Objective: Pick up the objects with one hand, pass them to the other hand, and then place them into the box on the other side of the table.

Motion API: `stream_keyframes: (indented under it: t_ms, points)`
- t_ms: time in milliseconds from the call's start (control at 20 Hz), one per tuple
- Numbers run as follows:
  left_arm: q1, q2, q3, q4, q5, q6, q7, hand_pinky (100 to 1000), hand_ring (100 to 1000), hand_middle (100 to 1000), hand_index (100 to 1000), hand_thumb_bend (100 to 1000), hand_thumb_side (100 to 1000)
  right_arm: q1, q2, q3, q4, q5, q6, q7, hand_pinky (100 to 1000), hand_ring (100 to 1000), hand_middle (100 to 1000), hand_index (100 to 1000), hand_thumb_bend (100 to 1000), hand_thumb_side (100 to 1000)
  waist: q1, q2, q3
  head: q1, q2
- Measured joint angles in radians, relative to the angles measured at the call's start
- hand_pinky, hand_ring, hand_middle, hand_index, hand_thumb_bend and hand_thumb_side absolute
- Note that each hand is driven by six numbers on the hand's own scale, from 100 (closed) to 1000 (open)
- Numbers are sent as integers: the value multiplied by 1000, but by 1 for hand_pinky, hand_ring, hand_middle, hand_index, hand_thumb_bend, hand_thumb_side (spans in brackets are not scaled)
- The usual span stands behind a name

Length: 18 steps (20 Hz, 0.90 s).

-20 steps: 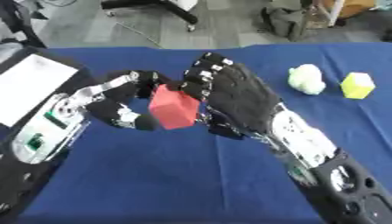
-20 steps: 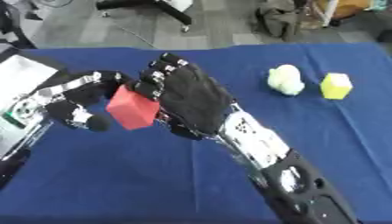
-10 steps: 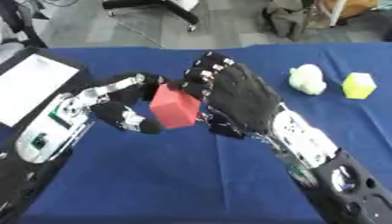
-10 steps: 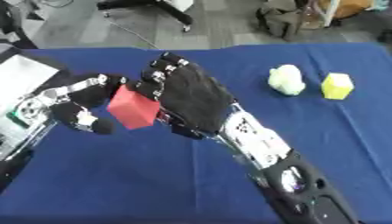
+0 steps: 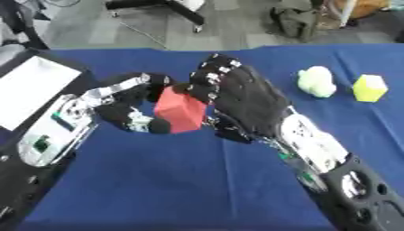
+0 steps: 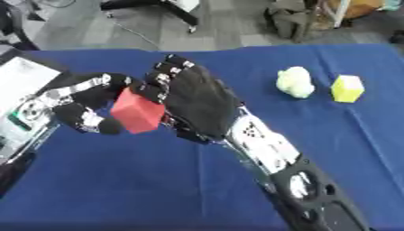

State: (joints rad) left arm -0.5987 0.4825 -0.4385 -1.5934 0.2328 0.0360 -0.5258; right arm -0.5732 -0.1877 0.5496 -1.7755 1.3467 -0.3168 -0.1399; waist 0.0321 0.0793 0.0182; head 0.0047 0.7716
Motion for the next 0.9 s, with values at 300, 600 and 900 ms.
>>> stream_keyframes:
  t_ms: [300, 600, 900]
  points:
    - [-1, -8, 0, 0, 2, 5, 15, 666, 574, 568, 680, 723, 470, -2, 1, 0, -2, 0, -1, 1, 653, 560, 398, 515, 153, 116, -2, 0, 0, 2, 0]
    - [-3, -8, 0, 0, 13, 2, 19, 655, 535, 522, 636, 717, 395, -2, 2, 0, -6, -1, -4, 3, 654, 561, 400, 516, 152, 110, -2, 0, 0, 3, 0]
    - [-7, -8, 0, -1, 19, -3, 16, 625, 464, 441, 540, 662, 303, -2, 4, 1, -8, -4, -5, 3, 653, 559, 399, 516, 153, 112, -2, 0, -1, 3, 0]
